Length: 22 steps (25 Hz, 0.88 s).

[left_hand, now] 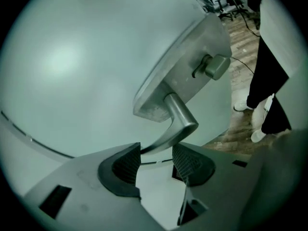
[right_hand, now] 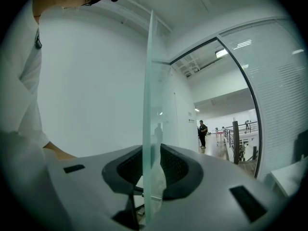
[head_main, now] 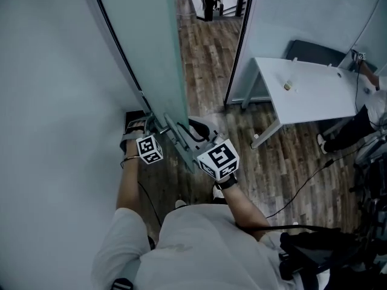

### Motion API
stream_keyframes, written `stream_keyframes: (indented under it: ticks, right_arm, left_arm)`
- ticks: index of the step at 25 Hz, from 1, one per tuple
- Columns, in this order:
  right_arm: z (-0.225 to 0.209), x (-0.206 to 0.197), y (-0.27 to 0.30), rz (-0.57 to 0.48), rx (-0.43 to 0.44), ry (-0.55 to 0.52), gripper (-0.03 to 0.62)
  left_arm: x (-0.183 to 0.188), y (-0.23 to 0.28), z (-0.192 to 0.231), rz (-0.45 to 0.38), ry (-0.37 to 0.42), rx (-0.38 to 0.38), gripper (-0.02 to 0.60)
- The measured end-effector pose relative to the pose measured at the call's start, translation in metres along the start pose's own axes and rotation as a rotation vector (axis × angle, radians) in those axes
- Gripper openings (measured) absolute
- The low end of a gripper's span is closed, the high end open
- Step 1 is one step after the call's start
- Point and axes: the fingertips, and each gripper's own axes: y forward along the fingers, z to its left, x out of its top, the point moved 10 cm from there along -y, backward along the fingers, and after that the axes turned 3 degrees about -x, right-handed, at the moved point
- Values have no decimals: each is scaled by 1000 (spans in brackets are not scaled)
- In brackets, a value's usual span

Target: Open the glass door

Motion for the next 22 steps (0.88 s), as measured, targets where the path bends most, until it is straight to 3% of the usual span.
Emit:
stream_keyframes:
  ticks: [5,13,17,22]
  right_arm:
    - [35,-1,11,7,24,-3,79]
    - [90,-6,33,-36,92,-6,114]
    - [117,-10,47,-42,116,-4,137]
    - [155,-11,65,-58,169,5,155]
  left_arm:
    - [-49,-55,2,-53,-375,57,201]
    - [-106,-146,-13,-246,-909,327,199]
    - [-128,-191,-23,-317,-1080,444,199]
    - [-151,-236,-41,-352,-1174,536,199]
